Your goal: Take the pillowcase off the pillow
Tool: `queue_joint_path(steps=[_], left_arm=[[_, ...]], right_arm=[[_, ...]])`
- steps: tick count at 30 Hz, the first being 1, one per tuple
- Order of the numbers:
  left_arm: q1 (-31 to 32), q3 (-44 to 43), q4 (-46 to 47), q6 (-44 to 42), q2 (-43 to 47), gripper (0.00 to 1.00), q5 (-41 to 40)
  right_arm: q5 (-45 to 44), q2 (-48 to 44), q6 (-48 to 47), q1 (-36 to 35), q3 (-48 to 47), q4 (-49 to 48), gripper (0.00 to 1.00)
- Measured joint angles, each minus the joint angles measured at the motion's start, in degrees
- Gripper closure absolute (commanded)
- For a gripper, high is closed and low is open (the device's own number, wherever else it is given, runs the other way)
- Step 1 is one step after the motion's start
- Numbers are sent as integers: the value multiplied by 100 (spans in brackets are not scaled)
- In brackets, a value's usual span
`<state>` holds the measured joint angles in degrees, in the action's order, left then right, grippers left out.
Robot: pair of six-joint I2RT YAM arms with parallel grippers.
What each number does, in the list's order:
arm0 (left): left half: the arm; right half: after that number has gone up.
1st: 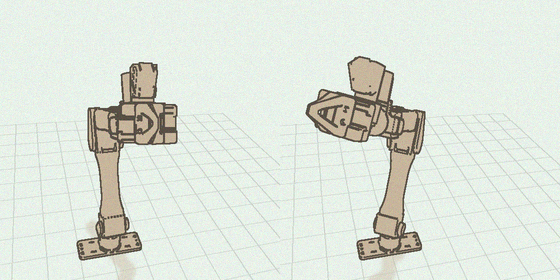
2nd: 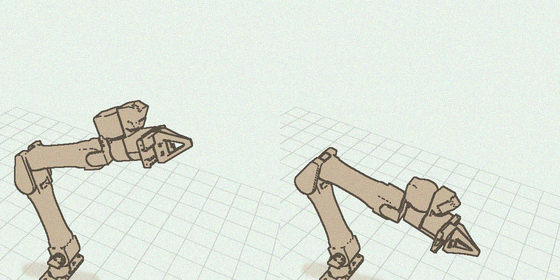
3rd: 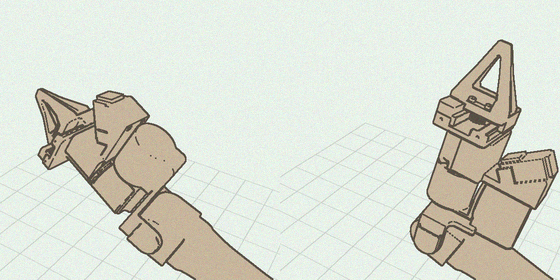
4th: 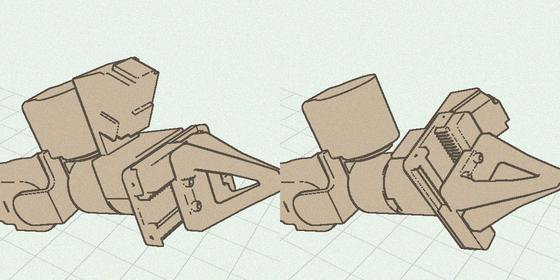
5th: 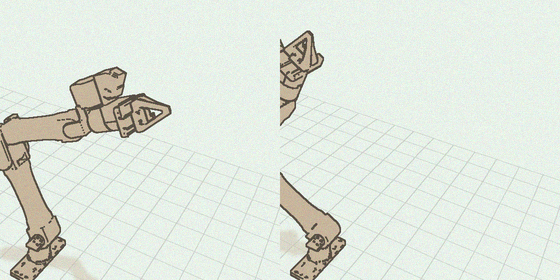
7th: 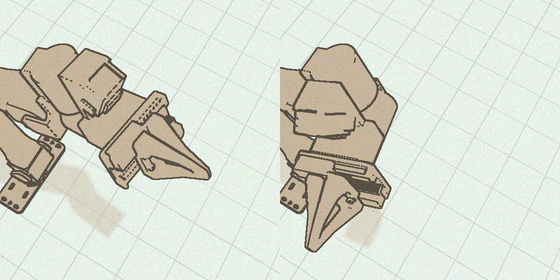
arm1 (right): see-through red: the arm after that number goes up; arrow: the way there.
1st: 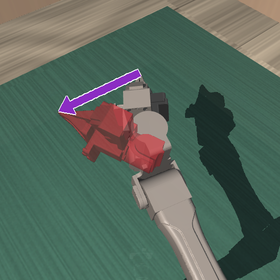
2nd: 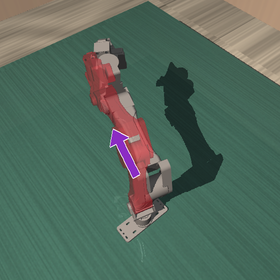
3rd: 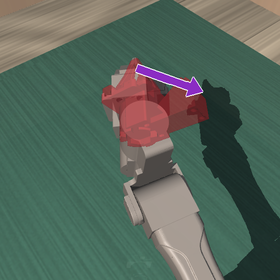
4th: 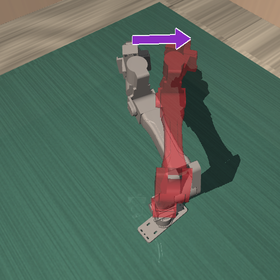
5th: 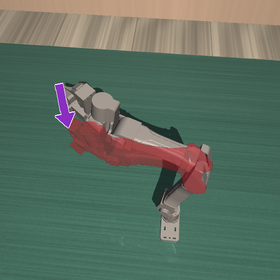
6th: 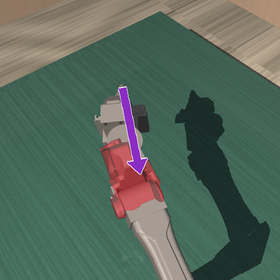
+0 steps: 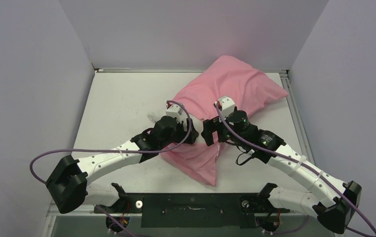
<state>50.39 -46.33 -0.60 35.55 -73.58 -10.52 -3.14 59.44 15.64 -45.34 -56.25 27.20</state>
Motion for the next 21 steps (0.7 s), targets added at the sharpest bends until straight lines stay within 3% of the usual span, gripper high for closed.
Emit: queue_joint_path(steps=[4, 8, 17, 21], left_arm=[[-50, 0, 142, -15, -92, 76, 50], [-87, 0, 212, -66, -92, 100, 138], [-190, 0, 205, -173, -11, 100, 345], [-295, 0, 170, -181, 17, 100, 455]], right_arm=[[433, -66, -234, -138, 219, 61, 6], [828, 11, -538, -293, 302, 39, 12], [1443, 787, -1364, -509, 280, -173, 41], [1650, 1137, -1646, -533, 192, -186, 68]])
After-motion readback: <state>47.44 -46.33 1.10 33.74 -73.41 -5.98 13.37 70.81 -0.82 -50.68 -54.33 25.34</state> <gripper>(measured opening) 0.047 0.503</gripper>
